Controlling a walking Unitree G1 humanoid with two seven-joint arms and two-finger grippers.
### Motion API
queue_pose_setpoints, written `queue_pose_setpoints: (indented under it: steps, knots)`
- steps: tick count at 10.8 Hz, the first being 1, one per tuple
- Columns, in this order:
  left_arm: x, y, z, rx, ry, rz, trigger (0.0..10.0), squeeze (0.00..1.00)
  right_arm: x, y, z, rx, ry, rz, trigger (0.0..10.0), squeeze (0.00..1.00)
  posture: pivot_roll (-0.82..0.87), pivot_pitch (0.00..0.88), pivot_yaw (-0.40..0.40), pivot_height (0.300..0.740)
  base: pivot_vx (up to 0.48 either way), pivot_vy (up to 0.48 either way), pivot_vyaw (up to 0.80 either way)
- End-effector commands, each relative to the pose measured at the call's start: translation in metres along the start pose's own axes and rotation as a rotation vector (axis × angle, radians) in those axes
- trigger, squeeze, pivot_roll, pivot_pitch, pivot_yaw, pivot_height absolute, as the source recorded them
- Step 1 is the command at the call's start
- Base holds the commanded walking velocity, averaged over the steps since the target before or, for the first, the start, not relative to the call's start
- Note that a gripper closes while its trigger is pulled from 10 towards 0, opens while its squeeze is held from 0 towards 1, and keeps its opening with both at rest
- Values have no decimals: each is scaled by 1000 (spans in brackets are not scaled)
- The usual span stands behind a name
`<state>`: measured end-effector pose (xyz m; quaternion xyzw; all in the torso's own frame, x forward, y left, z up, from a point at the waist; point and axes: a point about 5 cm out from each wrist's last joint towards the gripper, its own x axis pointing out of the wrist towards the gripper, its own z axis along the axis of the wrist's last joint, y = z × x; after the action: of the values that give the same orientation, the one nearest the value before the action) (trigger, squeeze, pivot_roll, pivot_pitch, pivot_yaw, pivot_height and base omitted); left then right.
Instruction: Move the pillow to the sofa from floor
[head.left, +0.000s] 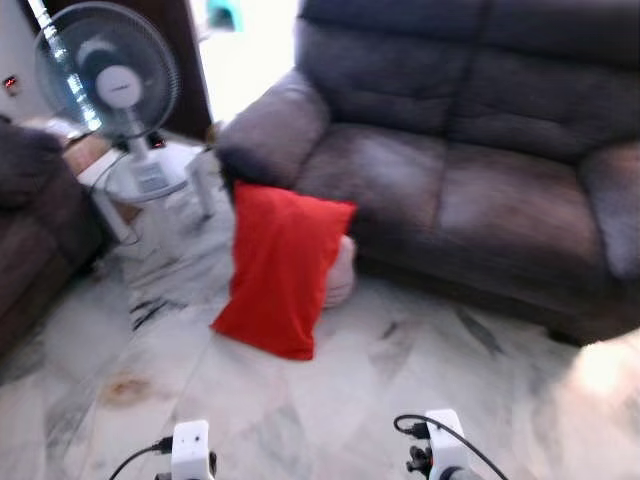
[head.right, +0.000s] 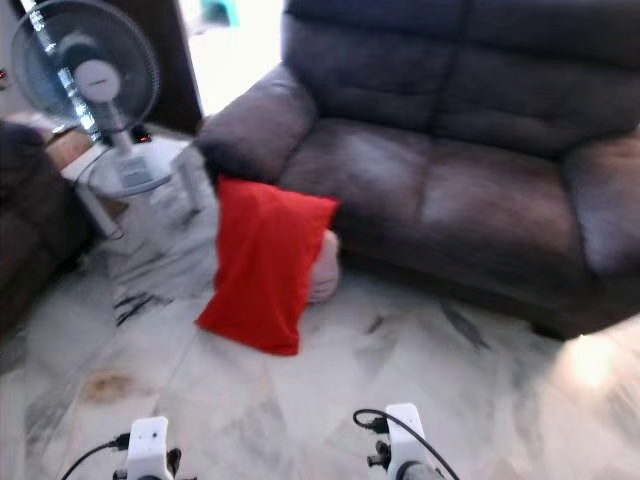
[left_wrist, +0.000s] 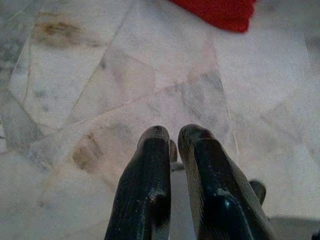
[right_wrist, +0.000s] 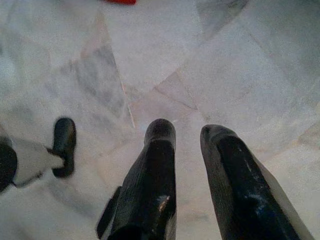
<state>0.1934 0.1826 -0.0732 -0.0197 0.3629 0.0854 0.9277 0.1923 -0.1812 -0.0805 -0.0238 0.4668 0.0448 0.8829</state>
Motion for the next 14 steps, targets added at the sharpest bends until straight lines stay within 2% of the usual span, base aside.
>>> queue_pose_setpoints:
  steps: [1,2,6,7,8,9,11,12,14]
  knots:
    - [-3,5,-8,3,26,20,10000,0,0,-4,3,-8,-4,-7,10000,0,88,98,-57,740,311,0,800]
    - [-3,5,-8,4,26,20,10000,0,-1,-8,2,33,-1,-12,10000,0,88,99,-57,740,315,0,0]
    - [-3,5,-9,4,28,18,10000,0,-3,-16,1,21,-5,-18,10000,0,85,101,-59,740,313,0,0]
    - [-3,5,-9,5,28,18,10000,0,-3,-16,2,-15,-6,-13,10000,0,85,101,-59,740,311,0,0]
    - [-3,5,-9,5,28,18,10000,0,-2,-15,2,-28,-7,-13,10000,0,86,101,-59,740,315,0,800]
    - [-3,5,-9,5,28,18,10000,0,-2,-10,1,-3,-3,-10,10000,0,84,103,-58,740,311,0,694]
    - [-3,5,-8,7,28,18,10000,0,-1,-6,1,24,-5,-11,10000,0,84,102,-56,740,311,0,0]
    - [-3,5,-8,8,28,18,10000,0,0,-3,1,4,-5,-4,10000,0,84,102,-56,740,315,0,0]
    - [-2,5,-8,9,27,17,10000,0,0,-2,2,-18,-3,7,10000,0,84,103,-55,740,311,0,759]
